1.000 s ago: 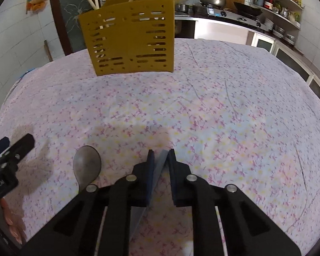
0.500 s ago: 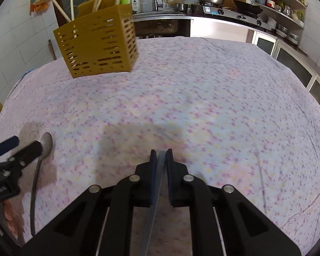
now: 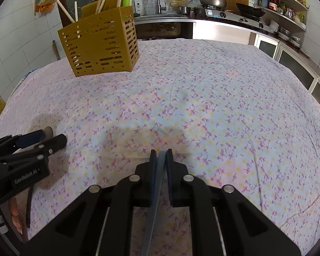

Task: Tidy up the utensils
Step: 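Close the right tool on the grey spoon while the left tool grasps the metal spoon, then lift both spoons and carry them above the yellow holder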

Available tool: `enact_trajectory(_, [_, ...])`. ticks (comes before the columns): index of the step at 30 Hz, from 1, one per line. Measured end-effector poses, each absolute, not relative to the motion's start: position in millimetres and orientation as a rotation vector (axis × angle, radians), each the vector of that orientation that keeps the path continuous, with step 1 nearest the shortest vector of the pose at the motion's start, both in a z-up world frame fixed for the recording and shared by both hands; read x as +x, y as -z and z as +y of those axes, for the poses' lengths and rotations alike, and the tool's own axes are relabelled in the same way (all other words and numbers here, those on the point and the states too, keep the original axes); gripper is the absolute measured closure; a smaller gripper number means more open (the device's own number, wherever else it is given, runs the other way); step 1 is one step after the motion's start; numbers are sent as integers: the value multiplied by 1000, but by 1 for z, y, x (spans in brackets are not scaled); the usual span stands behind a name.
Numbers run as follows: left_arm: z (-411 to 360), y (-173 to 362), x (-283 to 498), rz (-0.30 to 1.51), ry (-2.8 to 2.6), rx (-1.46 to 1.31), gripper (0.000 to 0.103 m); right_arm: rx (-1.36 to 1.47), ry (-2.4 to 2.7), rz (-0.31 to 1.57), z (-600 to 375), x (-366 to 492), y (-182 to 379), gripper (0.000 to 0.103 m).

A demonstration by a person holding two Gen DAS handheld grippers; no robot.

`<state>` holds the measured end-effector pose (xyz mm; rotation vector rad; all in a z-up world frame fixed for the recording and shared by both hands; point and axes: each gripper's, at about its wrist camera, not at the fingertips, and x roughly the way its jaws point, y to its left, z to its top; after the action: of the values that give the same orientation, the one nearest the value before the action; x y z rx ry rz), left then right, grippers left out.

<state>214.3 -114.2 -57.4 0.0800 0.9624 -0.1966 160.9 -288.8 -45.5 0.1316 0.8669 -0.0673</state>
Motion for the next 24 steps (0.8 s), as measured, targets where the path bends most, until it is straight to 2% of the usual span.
enact_trajectory(2, [-114, 57, 217, 966, 196, 71, 68, 124, 63, 864, -288, 160, 45, 94])
enact_trajectory(13, [-115, 47, 208, 912, 207, 88, 68, 101, 54, 801, -281, 151, 30, 95])
enact_trajectory(24, [-87, 0, 183, 750, 182, 68, 68, 88, 34, 640, -263, 138, -13, 96])
